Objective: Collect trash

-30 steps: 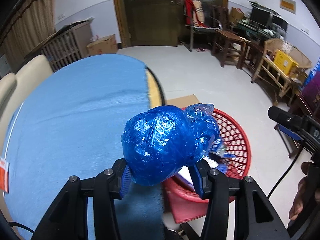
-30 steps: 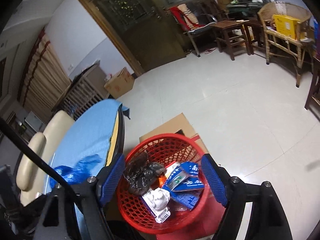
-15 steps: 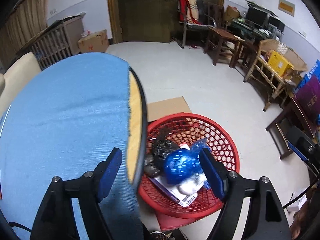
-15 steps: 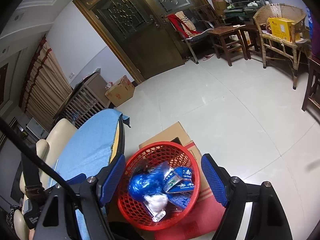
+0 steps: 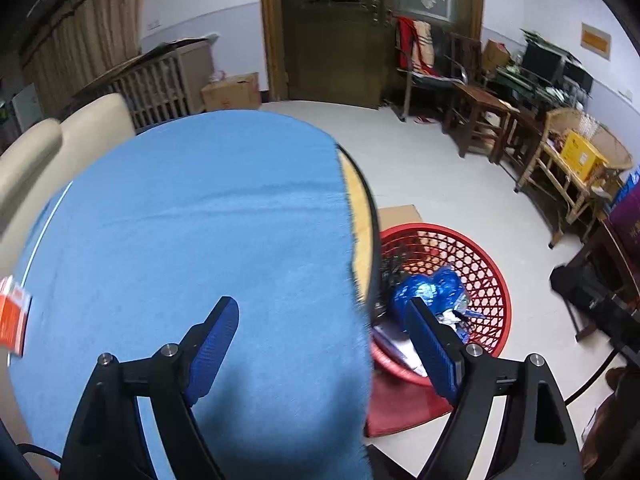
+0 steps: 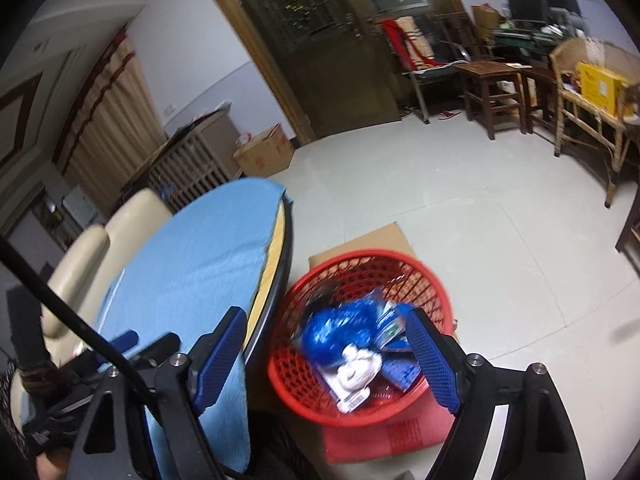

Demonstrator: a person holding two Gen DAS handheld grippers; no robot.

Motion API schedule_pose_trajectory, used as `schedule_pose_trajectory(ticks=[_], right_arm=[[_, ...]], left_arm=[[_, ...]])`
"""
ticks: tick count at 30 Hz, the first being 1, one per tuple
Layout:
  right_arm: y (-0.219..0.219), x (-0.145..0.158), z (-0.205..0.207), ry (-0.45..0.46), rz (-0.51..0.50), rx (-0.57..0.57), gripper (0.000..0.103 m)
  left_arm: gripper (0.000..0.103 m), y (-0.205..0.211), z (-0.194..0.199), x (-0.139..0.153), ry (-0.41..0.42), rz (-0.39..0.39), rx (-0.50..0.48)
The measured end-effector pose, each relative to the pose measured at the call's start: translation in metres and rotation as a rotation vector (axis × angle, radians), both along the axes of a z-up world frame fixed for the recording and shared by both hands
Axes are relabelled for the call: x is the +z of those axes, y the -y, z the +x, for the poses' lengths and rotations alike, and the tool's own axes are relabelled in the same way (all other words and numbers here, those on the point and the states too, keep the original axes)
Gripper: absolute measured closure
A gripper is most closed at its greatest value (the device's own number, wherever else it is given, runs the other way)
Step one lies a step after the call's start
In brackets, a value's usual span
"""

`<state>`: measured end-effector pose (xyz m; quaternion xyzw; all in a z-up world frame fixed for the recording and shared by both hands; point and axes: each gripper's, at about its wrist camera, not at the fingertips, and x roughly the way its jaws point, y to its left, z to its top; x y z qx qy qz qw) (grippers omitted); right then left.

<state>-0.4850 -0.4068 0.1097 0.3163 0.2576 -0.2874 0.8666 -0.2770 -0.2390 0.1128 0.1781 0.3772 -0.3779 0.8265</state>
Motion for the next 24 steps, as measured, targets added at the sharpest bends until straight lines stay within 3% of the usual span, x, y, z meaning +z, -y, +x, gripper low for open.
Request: schedule_pose_trajectory(ticks=[5, 9, 14, 24], right_arm=[[-0.027, -0.005, 0.006, -0.070, -0.024, -0.009, 0.015], [-0.044, -0.007, 0.010, -0.121, -0.057, -0.006, 0.004], [-0.068, -0.013, 0.017, -0.175, -0.101, 0.012, 0.004], [-0.098, -0.013, 0.028, -0.228, -0.155, 0.040, 0.000]], left_arm=[[0.018, -0.030, 0.004, 0.008, 0.010, -0.036, 0.040], [0.018, -0.047, 0.001, 0.011, 0.023, -0.048, 0.055], [0.007, -0.068, 0.001, 0.010, 0.036, -0.051, 0.081], [0.007, -0.089, 0.005, 0.006, 0.036, -0.026, 0.135]])
